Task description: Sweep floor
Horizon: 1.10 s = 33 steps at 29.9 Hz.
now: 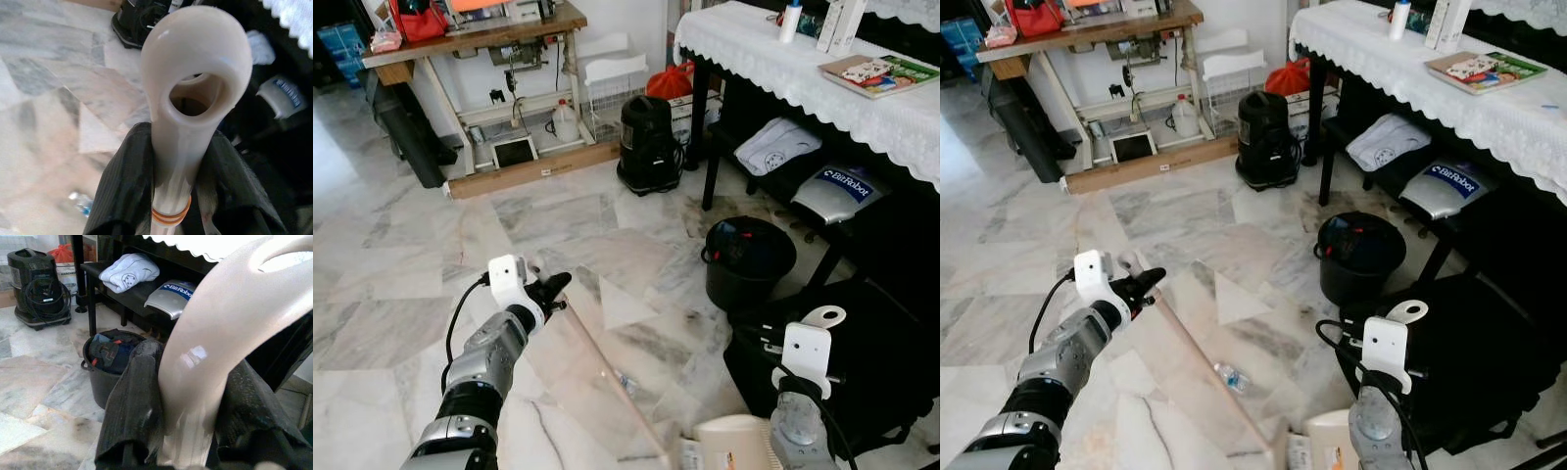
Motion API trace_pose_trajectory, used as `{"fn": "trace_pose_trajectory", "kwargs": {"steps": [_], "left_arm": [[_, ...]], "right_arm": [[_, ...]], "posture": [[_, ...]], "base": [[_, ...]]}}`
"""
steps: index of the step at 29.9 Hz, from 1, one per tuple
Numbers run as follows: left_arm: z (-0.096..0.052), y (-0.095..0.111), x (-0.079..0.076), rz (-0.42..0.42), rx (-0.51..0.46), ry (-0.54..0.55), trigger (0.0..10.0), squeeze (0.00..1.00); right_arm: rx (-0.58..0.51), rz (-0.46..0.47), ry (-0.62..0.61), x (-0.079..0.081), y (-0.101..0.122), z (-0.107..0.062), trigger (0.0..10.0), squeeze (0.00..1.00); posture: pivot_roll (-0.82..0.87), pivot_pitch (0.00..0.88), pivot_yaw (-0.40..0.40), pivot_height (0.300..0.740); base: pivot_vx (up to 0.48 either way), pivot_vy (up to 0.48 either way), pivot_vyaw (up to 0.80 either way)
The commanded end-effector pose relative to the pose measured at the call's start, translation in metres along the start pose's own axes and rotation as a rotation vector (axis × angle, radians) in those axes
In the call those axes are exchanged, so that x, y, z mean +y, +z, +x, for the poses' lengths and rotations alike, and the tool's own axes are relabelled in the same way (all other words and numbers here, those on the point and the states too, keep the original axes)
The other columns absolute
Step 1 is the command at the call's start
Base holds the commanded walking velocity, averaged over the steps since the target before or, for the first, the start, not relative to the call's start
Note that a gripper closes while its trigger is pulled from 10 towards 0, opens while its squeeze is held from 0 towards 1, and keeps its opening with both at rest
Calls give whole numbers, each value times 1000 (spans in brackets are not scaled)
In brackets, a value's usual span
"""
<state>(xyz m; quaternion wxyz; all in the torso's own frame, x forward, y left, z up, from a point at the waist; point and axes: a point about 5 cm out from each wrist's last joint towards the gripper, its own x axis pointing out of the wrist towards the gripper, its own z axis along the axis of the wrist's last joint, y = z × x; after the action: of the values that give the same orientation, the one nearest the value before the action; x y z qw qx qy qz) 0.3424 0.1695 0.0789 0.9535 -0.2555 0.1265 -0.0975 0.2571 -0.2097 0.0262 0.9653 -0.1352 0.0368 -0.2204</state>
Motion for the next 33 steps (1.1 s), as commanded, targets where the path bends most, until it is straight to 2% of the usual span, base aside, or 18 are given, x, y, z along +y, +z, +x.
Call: {"fn": "trace_pose_trajectory", "kwargs": {"steps": [1,6,12,15,18,19,20,21,24,27,30,33], "left_arm": [[3,1,-6,-112,-8,-51,10000,0],[2,8,-3,-159,-28,-47,10000,0],[-1,21,5,-122,-86,-15,10000,0],[-7,38,11,-64,-183,22,10000,0],[-9,46,12,-35,-228,27,10000,0],[-11,52,11,-4,-268,28,10000,0],[-17,66,6,113,-354,36,10000,0],[-19,73,0,230,-396,39,10000,0],[-24,80,-17,411,-469,14,10000,0],[-26,82,-24,452,-505,9,10000,0],[-28,75,-28,512,-497,-10,10000,0],[-29,72,-28,535,-494,-10,10000,0]], "right_arm": [[1,1,17,5,0,-1,10000,0],[0,4,21,6,1,0,10000,0],[0,5,26,8,2,1,10000,0],[-1,6,29,9,2,0,10000,0],[-1,7,30,9,2,0,10000,0],[-2,8,30,10,2,0,10000,0],[-4,11,30,10,2,1,10000,0],[-5,13,29,10,3,1,10000,0],[-11,18,31,11,5,3,10000,0],[-23,25,28,11,8,5,10000,0],[-41,67,3,8,14,8,10000,0],[-50,85,-9,5,17,10,10000,0]], "posture": [[-80,12,66,740],[-73,10,63,740],[-70,6,61,740],[-67,7,61,740],[-67,7,61,740],[-66,5,62,740],[-66,5,62,740],[-59,7,61,740],[-59,11,60,740],[-62,12,60,740],[-71,9,60,740],[-74,8,59,740]], "base": [[0,0,0],[0,0,0],[0,0,0],[0,0,0],[0,0,0],[0,0,0],[0,0,0],[0,0,0],[0,0,0],[0,0,0],[0,0,0],[0,0,0]]}}
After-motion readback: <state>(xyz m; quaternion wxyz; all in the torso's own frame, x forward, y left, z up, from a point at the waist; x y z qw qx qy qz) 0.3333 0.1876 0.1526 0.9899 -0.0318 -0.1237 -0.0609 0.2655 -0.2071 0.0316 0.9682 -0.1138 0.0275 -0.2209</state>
